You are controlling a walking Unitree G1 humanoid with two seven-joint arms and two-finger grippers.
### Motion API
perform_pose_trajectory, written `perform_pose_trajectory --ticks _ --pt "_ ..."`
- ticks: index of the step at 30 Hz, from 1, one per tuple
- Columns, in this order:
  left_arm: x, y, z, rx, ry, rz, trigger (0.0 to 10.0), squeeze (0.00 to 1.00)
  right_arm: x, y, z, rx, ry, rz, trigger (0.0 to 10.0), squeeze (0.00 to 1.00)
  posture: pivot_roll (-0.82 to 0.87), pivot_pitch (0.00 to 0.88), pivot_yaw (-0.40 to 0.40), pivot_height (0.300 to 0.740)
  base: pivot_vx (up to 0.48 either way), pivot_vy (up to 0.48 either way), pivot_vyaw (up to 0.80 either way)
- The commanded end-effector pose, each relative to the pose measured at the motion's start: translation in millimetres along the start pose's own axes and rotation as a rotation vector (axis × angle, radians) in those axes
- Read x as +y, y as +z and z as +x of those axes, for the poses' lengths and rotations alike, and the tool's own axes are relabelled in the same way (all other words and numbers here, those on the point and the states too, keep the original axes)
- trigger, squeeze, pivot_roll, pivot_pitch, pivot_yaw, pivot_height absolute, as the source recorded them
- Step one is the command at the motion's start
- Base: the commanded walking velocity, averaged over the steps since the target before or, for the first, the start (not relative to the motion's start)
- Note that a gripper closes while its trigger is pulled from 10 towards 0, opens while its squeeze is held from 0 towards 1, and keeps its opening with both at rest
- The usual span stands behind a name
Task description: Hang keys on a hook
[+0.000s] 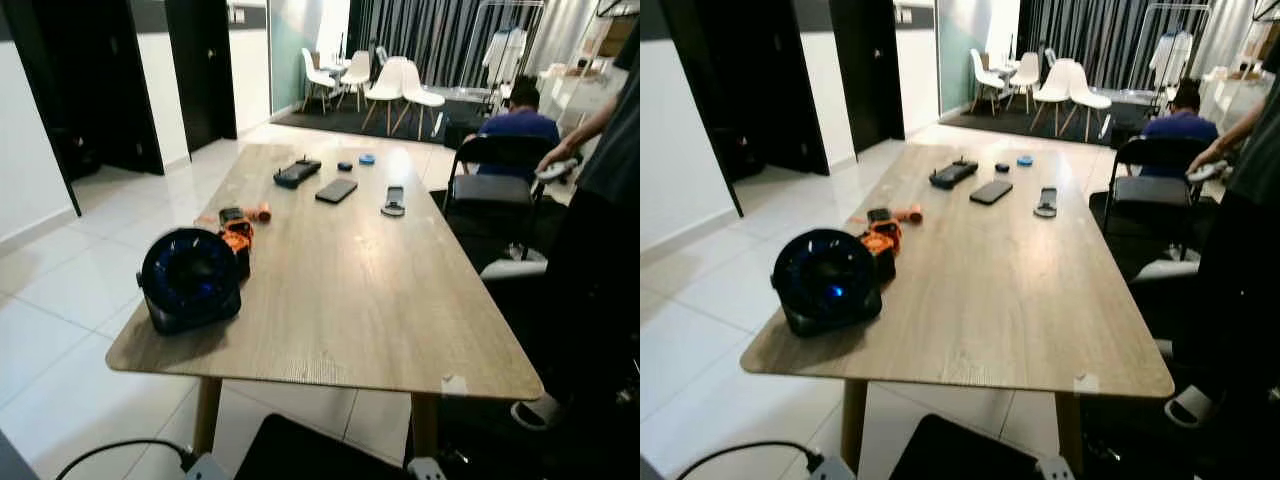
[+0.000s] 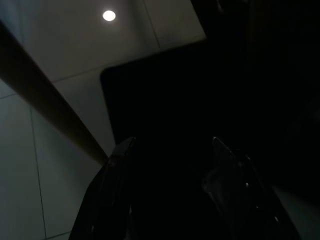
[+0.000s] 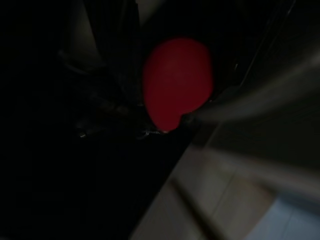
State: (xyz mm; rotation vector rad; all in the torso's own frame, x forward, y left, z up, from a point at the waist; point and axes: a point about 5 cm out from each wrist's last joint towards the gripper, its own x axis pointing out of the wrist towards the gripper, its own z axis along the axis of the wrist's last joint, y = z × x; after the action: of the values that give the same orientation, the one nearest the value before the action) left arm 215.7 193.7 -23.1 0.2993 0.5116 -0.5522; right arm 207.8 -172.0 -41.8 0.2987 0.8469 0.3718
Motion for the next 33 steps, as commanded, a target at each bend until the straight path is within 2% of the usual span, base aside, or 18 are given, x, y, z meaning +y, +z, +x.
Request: perform_pose_trajectory --ticks 1,2,4,5,6,8,9,16,19,21,25,33 --pt "3.6 -3.7 -1.3 -0.01 0.057 -0.057 10.0 0.0 -6.8 -4.5 -2.2 -0.034 -0.057 0.039 10.0 0.0 0.03 0.045 0.019 0.74 0.0 0.0 0.0" --pt "3.6 -3.7 -1.3 -0.01 0.057 -0.057 10.0 0.0 -6.8 -4.5 -2.2 -0.034 -0.057 0.039 10.0 0.0 0.03 0.045 0.019 0.74 0.0 0.0 0.0" --pt "14.2 -4.9 -0.4 -0.035 0.196 -0.185 10.0 0.0 -25.1 -5.3 -8.3 -0.135 -0.227 0.116 10.0 0.0 0.03 0.04 0.02 0.74 0.0 0.0 0.0" --pt "14.2 -4.9 -0.4 -0.035 0.196 -0.185 10.0 0.0 -25.1 -5.3 -8.3 -0.135 -0.227 0.116 10.0 0.0 0.03 0.04 0.02 0.74 0.0 0.0 0.0" --pt "18.7 -6.2 0.6 -0.039 0.264 -0.264 10.0 0.0 -39.3 -4.4 -14.6 -0.202 -0.362 0.162 10.0 0.0 0.02 0.037 0.02 0.74 0.0 0.0 0.0" --pt "18.7 -6.2 0.6 -0.039 0.264 -0.264 10.0 0.0 -39.3 -4.4 -14.6 -0.202 -0.362 0.162 10.0 0.0 0.02 0.037 0.02 0.74 0.0 0.0 0.0" --pt "20.8 -9.2 3.3 -0.017 0.335 -0.34 10.0 0.0 -57.8 -5.8 -25.4 -0.278 -0.542 0.229 10.0 0.0 0.02 0.034 0.021 0.74 0.0 0.0 0.0" --pt "9.7 -11.1 9.7 0.024 0.283 -0.293 10.0 0.0 -67.1 -20.0 -31.2 -0.262 -0.642 0.295 10.0 0.0 0.03 0.023 0.025 0.74 0.0 0.0 0.0" --pt "-4.2 -15.7 14.4 0.088 0.148 -0.207 10.0 0.0 -62.5 -39.8 -28.5 -0.19 -0.66 0.324 10.0 0.0 0.04 0.016 0.037 0.74 0.0 0.0 0.0" --pt "-6.5 -16.2 15.1 0.097 0.122 -0.179 10.0 0.0 -59.4 -45.4 -26.9 -0.173 -0.66 0.331 10.0 0.0 0.04 0.017 0.041 0.74 0.0 0.0 0.0" --pt "-5.8 -16.5 16.1 0.108 0.113 -0.143 10.0 0.0 -48.2 -59.6 -20.8 -0.14 -0.657 0.352 10.0 0.0 0.05 0.025 0.062 0.74 0.0 0.0 0.0" --pt "-2.9 -15.6 15.2 0.109 0.089 -0.111 10.0 0.0 -40.8 -66.6 -17.1 -0.147 -0.665 0.393 10.0 0.0 0.05 0.033 0.087 0.74 0.0 0.0 0.0"
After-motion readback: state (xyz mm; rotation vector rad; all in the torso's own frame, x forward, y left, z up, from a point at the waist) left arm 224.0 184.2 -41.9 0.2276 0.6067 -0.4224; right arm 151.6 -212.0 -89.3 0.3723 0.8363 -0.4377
